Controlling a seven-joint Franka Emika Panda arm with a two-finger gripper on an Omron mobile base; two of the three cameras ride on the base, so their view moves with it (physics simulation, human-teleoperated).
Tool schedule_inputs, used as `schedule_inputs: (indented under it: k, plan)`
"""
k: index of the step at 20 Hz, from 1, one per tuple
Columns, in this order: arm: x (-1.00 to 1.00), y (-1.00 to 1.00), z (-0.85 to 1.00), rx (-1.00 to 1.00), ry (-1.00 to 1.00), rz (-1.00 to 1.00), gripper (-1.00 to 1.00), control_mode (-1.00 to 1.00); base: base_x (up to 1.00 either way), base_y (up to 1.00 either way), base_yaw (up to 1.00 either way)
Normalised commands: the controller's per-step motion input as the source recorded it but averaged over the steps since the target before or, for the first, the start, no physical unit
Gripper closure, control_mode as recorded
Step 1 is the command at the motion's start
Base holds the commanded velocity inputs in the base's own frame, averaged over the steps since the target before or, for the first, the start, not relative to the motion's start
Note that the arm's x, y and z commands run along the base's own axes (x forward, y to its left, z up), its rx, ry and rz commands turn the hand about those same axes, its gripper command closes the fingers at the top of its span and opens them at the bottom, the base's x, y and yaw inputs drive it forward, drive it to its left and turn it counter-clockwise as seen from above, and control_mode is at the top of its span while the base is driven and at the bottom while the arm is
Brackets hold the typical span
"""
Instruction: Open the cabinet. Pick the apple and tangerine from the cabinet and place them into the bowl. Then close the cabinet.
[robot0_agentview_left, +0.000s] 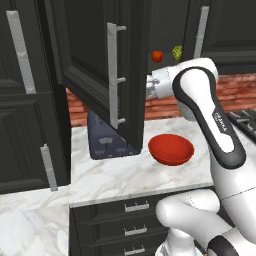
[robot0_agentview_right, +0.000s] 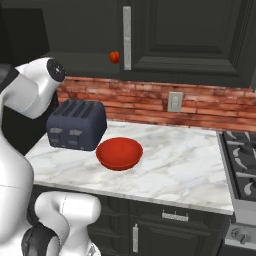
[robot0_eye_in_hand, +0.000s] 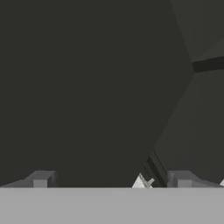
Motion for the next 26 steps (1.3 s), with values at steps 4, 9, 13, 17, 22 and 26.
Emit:
schedule_inputs:
  k: [4, 9, 13, 17, 22, 26]
  plan:
    - [-0.19, -0.83, 0.19, 0.0, -0.12, -0.02, -1.0, -1.0, 0.0, 0.0, 0.0]
    - [-0.4, -0.89, 0.13, 0.0, -0.16, -0.17, -1.0, -1.0, 0.0, 0.0, 0.0]
    - [-0.46, -0.89, 0.09, 0.0, -0.23, -0.36, -1.0, -1.0, 0.0, 0.0, 0.0]
    - [-0.42, -0.84, 0.02, 0.0, -0.22, -0.44, -1.0, -1.0, 0.0, 0.0, 0.0]
    - [-0.35, -0.66, 0.01, 0.0, -0.26, -0.48, -1.0, -1.0, 0.0, 0.0, 0.0]
    - [-0.1, -0.47, 0.09, -0.01, -0.16, -0.48, -1.0, -1.0, 0.0, 0.0, 0.0]
